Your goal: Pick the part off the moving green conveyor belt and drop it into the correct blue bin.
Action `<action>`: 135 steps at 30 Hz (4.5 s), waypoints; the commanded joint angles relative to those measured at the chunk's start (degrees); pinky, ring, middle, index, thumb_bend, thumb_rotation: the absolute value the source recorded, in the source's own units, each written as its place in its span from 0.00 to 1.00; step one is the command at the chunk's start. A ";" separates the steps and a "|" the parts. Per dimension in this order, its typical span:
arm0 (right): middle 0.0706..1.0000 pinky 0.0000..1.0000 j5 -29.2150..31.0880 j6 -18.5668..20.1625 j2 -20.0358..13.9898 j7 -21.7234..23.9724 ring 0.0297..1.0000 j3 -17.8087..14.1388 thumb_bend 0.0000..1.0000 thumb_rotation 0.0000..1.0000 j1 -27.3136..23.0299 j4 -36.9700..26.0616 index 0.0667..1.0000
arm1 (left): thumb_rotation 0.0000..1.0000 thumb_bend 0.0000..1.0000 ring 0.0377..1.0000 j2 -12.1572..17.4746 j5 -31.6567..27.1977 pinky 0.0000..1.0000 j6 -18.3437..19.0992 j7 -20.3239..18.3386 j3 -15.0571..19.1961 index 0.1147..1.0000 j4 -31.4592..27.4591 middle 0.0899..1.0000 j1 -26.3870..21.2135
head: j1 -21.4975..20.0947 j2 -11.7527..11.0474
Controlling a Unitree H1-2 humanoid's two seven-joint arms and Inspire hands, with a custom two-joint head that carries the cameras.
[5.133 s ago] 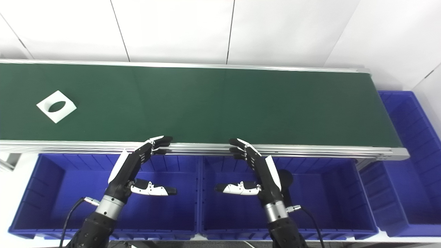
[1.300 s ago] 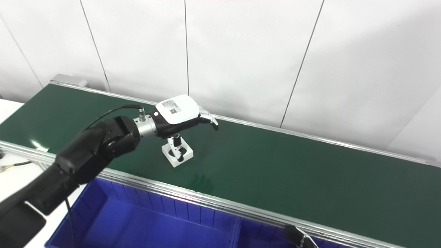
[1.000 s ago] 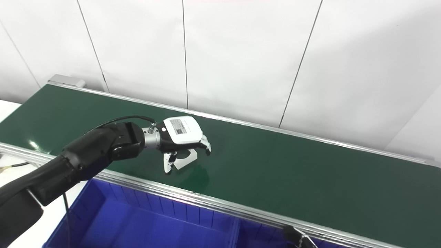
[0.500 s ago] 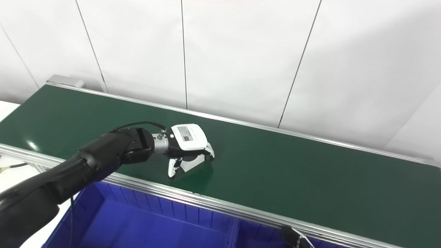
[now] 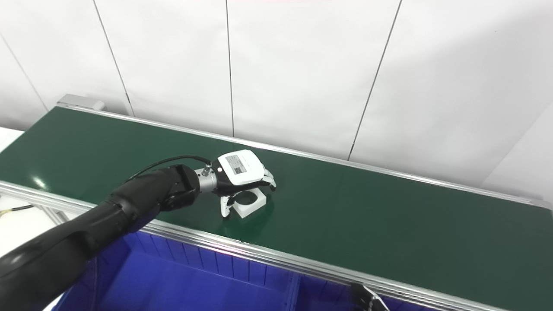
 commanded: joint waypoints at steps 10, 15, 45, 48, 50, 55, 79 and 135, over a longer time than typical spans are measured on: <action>0.82 0.73 -0.10 -2.96 0.18 -1.24 0.78 1.22 1.00 0.28 -0.07 -2.76 0.78 | 0.00 1.00 0.75 -1.45 -0.48 0.66 3.30 -3.68 -0.06 0.75 -0.22 0.78 -3.47 | -0.33 0.33; 0.82 0.73 -0.02 -2.96 0.36 -1.45 0.78 1.55 1.00 0.27 -0.08 -3.09 0.78 | 0.00 1.00 0.75 -2.60 1.27 0.68 6.39 -4.77 -1.16 0.75 0.42 0.79 -3.87 | -1.04 0.47; 0.82 0.74 -0.40 -2.95 0.28 -2.69 0.77 2.54 1.00 0.28 -0.72 -3.33 0.79 | 0.00 0.53 0.22 -3.39 0.51 0.20 9.14 -7.89 -1.91 0.42 -4.37 0.42 -5.16 | -1.52 0.68; 0.81 0.73 -0.33 -2.95 0.32 -2.72 0.77 2.57 1.00 0.29 -0.87 -3.23 0.78 | 0.00 0.52 0.24 -2.98 0.11 0.22 9.37 -10.20 -1.44 0.42 -6.51 0.42 -5.13 | -1.52 0.67; 0.81 0.73 -0.47 -2.95 0.22 -2.92 0.77 2.66 1.00 0.30 -0.96 -3.20 0.78 | 0.00 0.52 0.25 -2.61 -0.42 0.22 9.38 -12.16 -0.69 0.44 -9.17 0.37 -4.92 | -1.11 0.80; 0.82 0.73 -0.28 -2.95 0.01 -2.78 0.77 2.67 1.00 0.30 -1.03 -3.23 0.78 | 0.00 0.50 0.33 -1.57 -3.33 0.27 10.54 -20.44 2.49 0.48 -19.21 0.40 -3.72 | -0.50 1.16; 0.82 0.75 1.72 -2.96 -0.37 1.85 0.78 0.04 1.00 0.27 -0.76 -7.30 0.79 | 0.00 0.52 0.23 -5.11 1.55 0.17 36.18 -47.63 19.90 0.42 -66.44 0.42 20.80 | 0.85 8.69; 0.81 0.74 3.62 -1.31 0.49 4.39 0.78 -1.32 1.00 0.27 -1.87 -15.48 0.79 | 0.00 0.52 0.25 -7.88 6.45 0.20 32.79 -27.52 15.20 0.42 -47.14 0.43 41.25 | 0.61 21.81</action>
